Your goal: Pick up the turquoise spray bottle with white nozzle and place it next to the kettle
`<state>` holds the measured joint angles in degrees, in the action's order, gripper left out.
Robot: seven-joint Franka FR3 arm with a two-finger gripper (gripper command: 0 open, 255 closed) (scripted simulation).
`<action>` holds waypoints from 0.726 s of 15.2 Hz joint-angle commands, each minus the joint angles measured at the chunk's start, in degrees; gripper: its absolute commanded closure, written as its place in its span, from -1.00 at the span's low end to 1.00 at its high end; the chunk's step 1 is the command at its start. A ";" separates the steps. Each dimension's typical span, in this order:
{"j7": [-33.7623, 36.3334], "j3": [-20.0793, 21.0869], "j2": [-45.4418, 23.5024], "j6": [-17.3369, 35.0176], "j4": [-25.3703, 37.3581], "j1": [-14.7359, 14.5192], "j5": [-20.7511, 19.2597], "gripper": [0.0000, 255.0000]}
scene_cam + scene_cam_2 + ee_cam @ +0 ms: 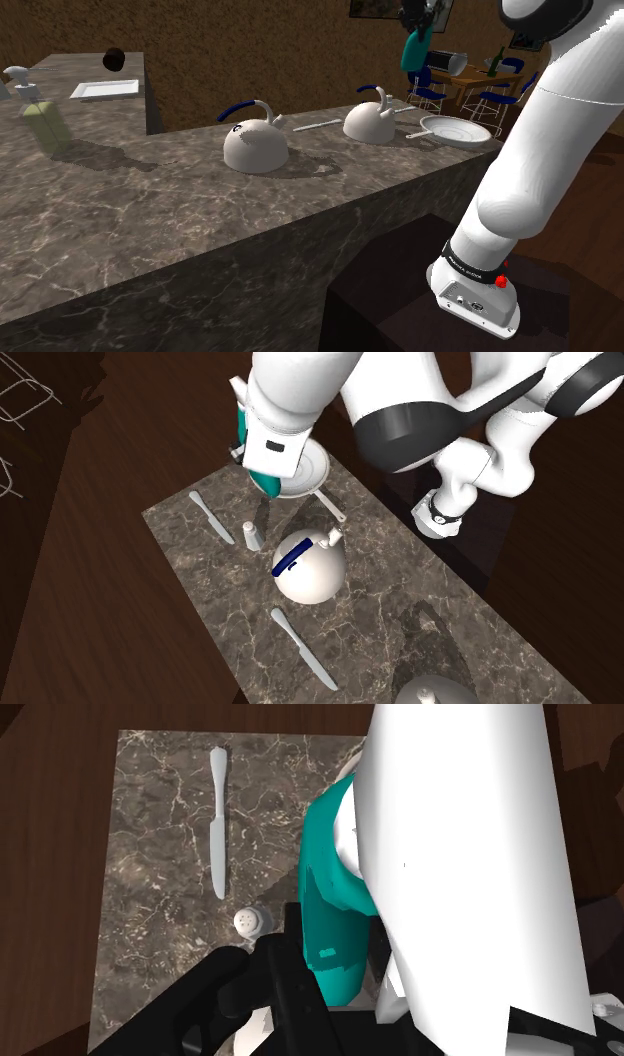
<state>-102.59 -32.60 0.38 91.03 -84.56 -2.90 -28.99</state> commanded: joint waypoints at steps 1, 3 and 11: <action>-1.06 -0.15 -0.77 -1.39 2.36 0.15 0.45 1.00; -2.09 -0.32 -1.67 -2.77 4.83 0.32 0.96 1.00; -6.83 -1.27 -6.53 -8.72 16.38 1.74 3.73 1.00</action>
<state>-108.71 -33.70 -5.45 83.05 -69.75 -1.45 -25.68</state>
